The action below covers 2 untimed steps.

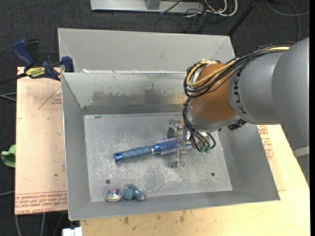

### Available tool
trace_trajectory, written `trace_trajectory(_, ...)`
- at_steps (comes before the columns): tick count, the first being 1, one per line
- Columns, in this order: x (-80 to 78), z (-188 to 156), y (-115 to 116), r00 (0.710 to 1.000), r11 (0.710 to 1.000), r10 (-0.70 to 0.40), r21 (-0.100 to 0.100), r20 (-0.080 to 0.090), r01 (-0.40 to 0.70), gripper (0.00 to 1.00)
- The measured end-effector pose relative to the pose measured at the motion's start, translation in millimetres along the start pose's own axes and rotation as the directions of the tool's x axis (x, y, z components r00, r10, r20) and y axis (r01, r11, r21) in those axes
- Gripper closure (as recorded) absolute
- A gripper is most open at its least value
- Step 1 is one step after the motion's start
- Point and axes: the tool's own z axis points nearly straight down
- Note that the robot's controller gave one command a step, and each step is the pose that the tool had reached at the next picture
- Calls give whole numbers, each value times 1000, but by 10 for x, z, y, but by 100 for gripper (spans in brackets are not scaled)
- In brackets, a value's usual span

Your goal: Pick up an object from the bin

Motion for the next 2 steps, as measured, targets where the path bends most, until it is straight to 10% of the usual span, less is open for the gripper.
trace_trajectory(1,6,7,-1,1000,1000,0,0,-2,0,100)
trace_trajectory(2,33,-1398,-22,999,999,-37,1,8,37,100)
